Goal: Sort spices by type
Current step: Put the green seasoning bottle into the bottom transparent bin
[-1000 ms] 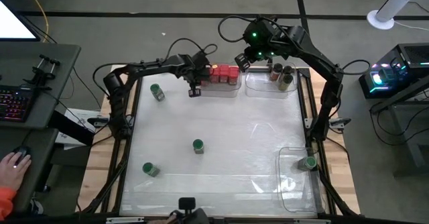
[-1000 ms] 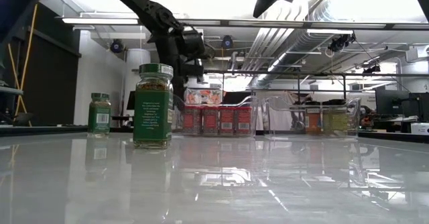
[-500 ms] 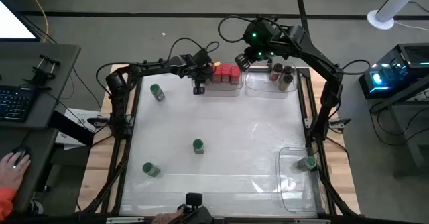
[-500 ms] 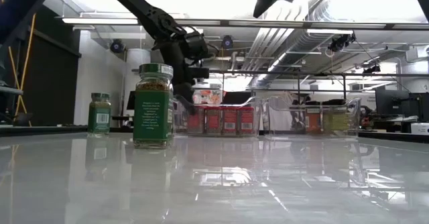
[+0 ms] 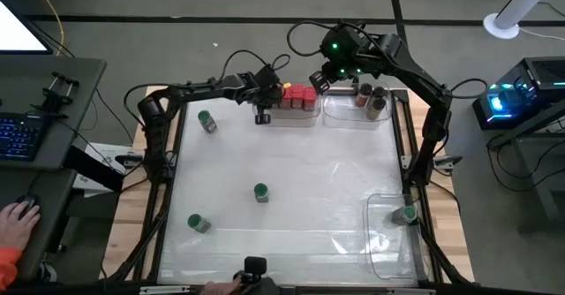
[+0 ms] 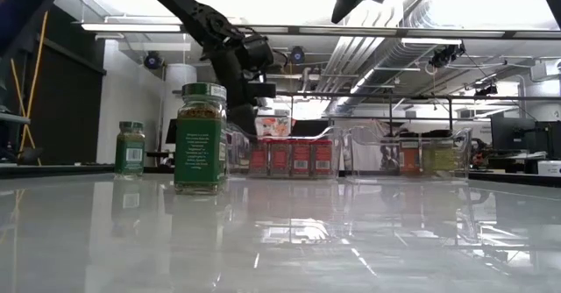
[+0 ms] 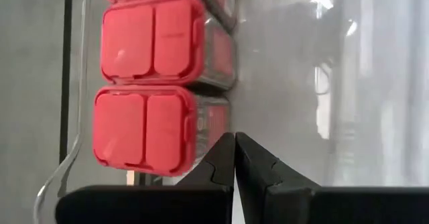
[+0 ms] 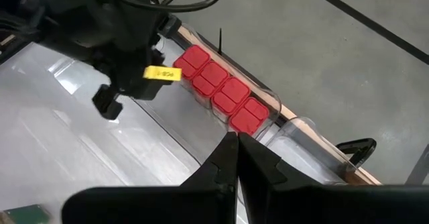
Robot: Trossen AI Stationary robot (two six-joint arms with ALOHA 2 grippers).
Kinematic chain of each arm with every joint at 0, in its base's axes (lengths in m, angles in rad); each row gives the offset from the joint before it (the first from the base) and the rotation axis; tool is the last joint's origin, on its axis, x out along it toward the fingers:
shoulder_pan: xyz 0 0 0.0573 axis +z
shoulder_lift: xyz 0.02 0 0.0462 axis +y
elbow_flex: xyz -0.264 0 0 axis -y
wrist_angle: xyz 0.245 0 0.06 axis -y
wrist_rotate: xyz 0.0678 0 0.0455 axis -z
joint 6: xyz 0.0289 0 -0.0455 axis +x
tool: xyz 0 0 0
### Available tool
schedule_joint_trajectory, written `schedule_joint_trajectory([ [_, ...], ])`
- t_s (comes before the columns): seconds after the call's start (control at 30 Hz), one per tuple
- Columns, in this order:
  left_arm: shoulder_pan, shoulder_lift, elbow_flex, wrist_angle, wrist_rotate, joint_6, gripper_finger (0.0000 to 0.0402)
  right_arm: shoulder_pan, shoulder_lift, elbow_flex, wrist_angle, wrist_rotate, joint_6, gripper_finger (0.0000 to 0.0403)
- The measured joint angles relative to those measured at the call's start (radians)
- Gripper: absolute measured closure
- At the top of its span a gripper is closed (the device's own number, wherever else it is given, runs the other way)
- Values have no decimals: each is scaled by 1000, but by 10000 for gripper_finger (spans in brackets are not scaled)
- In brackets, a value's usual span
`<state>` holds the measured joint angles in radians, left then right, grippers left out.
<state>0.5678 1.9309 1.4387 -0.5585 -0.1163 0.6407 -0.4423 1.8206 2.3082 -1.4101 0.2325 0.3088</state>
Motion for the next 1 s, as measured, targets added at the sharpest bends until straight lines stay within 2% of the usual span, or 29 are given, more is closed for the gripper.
schedule_joint_trajectory([
  [0.13,-10,-44,0,-26,-7,-26,401,0,0,0,0,0,-3,402],
  [0.27,-14,-121,0,-95,8,-126,401,0,0,0,0,1,-32,402],
  [0.47,-41,-261,-1,-337,201,-299,401,0,0,0,1,1,-88,402],
  [0.53,-78,-323,-20,-381,214,-311,401,-1,1,0,8,1,-108,402],
  [0.7,-186,-538,-197,-320,186,-348,401,-5,21,0,25,1,-132,402],
  [0.83,-268,-696,-376,-255,198,-494,401,-1,46,0,-2,0,-146,402],
  [1.0,-389,-797,-482,-187,241,-612,402,27,52,0,-53,-2,-179,402],
])
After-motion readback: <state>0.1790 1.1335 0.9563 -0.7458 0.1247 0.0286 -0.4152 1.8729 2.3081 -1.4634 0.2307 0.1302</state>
